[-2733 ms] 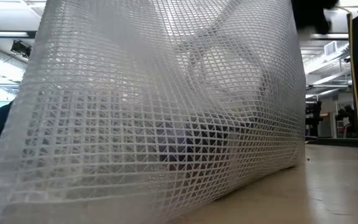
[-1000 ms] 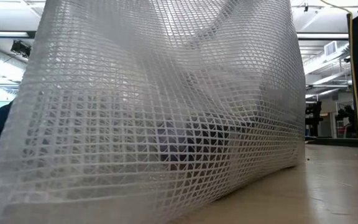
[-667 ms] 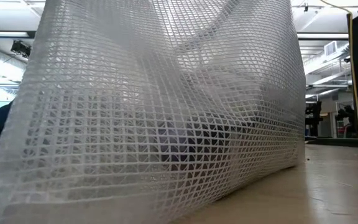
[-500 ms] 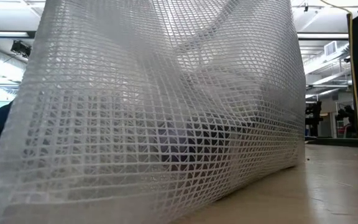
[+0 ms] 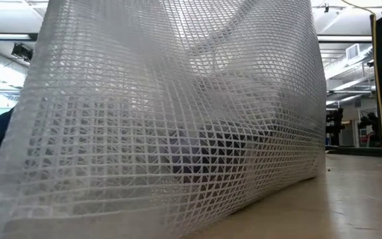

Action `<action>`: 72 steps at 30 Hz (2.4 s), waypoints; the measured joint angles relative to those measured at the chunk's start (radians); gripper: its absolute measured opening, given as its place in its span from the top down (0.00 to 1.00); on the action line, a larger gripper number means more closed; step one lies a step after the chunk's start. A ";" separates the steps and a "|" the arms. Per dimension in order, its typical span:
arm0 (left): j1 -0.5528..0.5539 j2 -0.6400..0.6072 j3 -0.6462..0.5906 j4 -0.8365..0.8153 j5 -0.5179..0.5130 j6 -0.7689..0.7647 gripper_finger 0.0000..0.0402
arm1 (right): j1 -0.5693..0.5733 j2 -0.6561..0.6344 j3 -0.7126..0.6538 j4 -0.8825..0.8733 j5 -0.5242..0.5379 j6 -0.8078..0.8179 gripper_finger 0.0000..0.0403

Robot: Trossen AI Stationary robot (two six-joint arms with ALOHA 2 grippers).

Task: Unpack backpack
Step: Put the small zip bag into the zip bag

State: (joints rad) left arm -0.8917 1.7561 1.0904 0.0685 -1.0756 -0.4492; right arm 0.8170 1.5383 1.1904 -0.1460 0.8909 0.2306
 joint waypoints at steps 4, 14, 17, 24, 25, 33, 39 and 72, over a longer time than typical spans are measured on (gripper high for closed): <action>0.000 0.000 0.000 0.001 0.000 0.000 1.00 | 0.031 0.106 0.000 0.065 0.170 0.000 0.48; 0.001 0.000 0.000 0.010 0.007 0.000 1.00 | -0.053 0.262 -0.001 0.237 0.279 -0.141 0.58; 0.001 0.000 0.000 0.018 0.015 -0.001 1.00 | -0.068 0.261 -0.001 0.284 0.252 -0.057 0.59; 0.001 0.000 0.000 0.018 0.042 -0.001 1.00 | 0.020 0.260 -0.001 0.293 -0.013 0.055 0.60; 0.001 0.000 0.000 0.020 0.042 -0.001 1.00 | 0.035 0.260 -0.001 0.317 -0.010 0.053 0.60; 0.001 0.000 0.000 0.037 0.042 -0.001 1.00 | 0.017 0.257 0.000 0.432 0.087 -0.144 0.61; 0.002 0.000 0.000 0.038 0.041 0.046 1.00 | 0.022 0.257 0.000 0.384 0.029 -0.051 0.62; 0.002 0.000 0.000 0.041 0.041 0.052 1.00 | -0.084 -0.068 -0.093 0.397 0.678 -0.513 0.65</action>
State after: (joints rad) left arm -0.8902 1.7561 1.0904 0.1097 -1.0348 -0.3973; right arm 0.7329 1.4704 1.0972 0.2514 1.5684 -0.2825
